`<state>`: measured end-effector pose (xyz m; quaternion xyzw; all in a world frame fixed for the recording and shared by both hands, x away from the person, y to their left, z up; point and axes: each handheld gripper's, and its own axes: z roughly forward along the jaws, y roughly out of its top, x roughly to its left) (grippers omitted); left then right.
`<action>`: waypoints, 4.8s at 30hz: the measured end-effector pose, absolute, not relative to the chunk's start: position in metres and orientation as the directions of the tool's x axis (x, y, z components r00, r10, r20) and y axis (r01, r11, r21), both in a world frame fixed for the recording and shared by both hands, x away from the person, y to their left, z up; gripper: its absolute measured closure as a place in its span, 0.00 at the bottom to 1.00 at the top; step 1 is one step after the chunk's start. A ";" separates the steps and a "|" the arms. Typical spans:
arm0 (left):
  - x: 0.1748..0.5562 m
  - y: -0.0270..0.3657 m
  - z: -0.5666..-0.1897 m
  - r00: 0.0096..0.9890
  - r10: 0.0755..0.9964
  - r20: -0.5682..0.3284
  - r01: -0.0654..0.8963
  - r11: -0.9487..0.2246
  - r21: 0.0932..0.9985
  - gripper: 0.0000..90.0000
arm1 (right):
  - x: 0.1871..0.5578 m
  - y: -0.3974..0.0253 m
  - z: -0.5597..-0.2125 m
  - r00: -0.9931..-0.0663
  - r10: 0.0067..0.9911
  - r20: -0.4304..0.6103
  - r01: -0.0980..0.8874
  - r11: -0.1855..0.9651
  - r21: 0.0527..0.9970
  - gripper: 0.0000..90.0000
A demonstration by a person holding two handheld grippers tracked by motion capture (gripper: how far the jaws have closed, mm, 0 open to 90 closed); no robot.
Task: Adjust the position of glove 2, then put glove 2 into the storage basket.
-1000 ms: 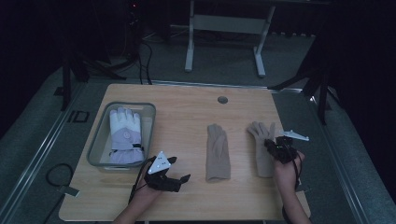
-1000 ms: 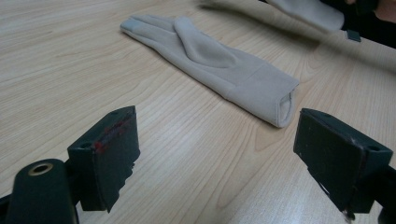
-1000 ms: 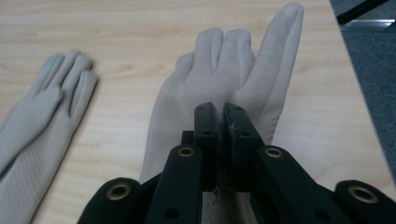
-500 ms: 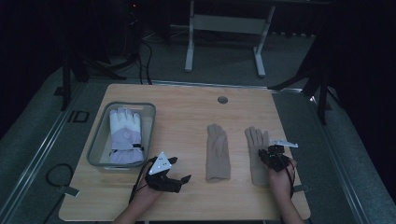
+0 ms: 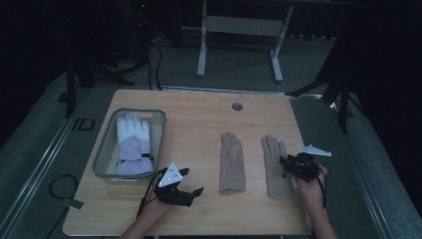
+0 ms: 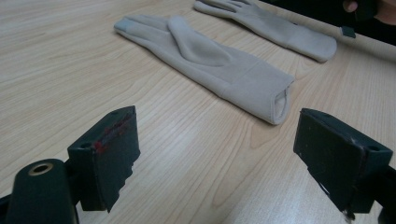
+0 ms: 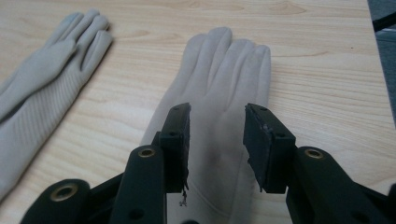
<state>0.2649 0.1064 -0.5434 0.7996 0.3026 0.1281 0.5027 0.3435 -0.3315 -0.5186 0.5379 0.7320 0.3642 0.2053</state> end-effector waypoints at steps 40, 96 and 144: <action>0.266 0.108 -0.544 0.780 0.616 -0.108 0.359 -0.299 0.884 0.16 | 0.337 -0.296 -0.505 -0.316 0.947 0.060 0.599 0.150 0.786 0.94; 0.264 0.111 -0.541 0.784 0.611 -0.109 0.348 -0.287 0.893 0.16 | 0.348 -0.166 -0.539 -0.338 0.926 0.169 0.675 0.113 0.729 0.90; 0.286 0.033 -0.541 0.931 0.341 -0.130 0.291 -0.479 0.828 0.20 | 0.403 -0.231 -0.527 -0.651 0.731 0.202 0.567 0.293 0.770 0.33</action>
